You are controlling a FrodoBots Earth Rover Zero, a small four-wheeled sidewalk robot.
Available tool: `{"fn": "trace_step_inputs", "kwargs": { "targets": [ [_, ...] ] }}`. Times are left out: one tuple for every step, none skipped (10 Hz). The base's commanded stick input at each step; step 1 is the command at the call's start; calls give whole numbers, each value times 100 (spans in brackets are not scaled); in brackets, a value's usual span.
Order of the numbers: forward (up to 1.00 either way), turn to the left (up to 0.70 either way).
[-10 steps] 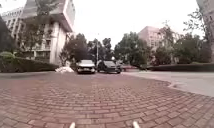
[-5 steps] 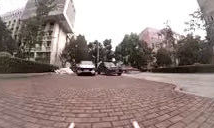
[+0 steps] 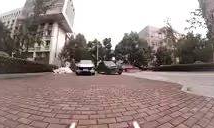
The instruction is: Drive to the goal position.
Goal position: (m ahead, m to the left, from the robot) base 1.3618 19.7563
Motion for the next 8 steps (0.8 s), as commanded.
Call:
{"fn": "trace_step_inputs", "kwargs": {
  "targets": [
    [70, -14],
    [70, -14],
    [70, -14],
    [70, -14],
    [70, -14],
    [70, -7],
    [70, 0],
    [70, 0]
  ]
}}
